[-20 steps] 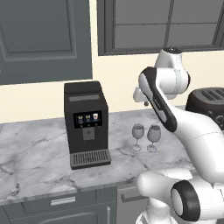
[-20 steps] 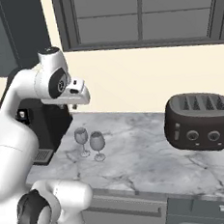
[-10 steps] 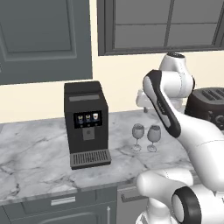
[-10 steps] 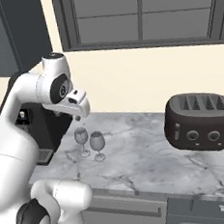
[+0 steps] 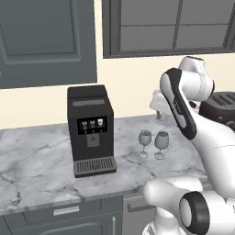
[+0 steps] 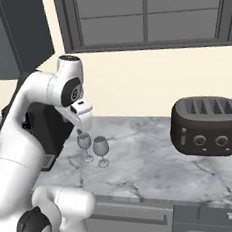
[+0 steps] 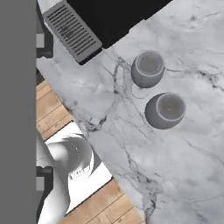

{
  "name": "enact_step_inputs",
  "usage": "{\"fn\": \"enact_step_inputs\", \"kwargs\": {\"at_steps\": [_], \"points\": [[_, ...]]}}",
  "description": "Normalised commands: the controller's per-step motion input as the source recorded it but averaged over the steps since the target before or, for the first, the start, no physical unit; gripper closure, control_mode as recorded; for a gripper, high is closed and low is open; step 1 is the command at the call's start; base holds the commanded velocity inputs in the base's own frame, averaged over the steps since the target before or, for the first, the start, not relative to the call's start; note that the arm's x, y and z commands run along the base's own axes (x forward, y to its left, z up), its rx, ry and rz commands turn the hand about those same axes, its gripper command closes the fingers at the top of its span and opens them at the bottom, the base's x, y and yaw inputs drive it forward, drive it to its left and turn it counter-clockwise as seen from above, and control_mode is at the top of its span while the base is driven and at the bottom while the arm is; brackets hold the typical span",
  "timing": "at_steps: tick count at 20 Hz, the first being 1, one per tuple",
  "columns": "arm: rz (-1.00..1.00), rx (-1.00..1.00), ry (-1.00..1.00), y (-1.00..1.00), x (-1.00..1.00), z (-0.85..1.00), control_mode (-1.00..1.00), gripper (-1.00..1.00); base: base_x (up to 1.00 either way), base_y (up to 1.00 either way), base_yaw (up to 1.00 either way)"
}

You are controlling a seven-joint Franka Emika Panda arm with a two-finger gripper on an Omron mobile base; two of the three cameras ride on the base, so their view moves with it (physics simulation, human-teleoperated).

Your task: Retrieve the wine glasses from the counter and place one next to each plate.

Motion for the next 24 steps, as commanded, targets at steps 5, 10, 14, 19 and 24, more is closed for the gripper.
{"fn": "enact_step_inputs", "kwargs": {"at_steps": [5, 10, 14, 19, 24], "points": [[-0.36, 0.02, -0.01, -0.32, 0.00, -0.07, -1.00, -1.00, 0.00, 0.00, 0.00], [-0.41, 0.08, 0.00, -0.50, 0.00, -0.01, -1.00, -1.00, 0.00, 0.00, 0.00], [-0.42, 0.22, 0.00, -0.60, -0.06, 0.00, -1.00, -1.00, 0.00, 0.00, 0.00], [-0.34, 0.38, -0.09, -0.26, -0.20, -0.35, -1.00, -1.00, 0.00, 0.00, 0.00], [-0.31, 0.41, -0.08, -0.09, -0.18, -0.61, -1.00, -1.00, 0.00, 0.00, 0.00]]}}
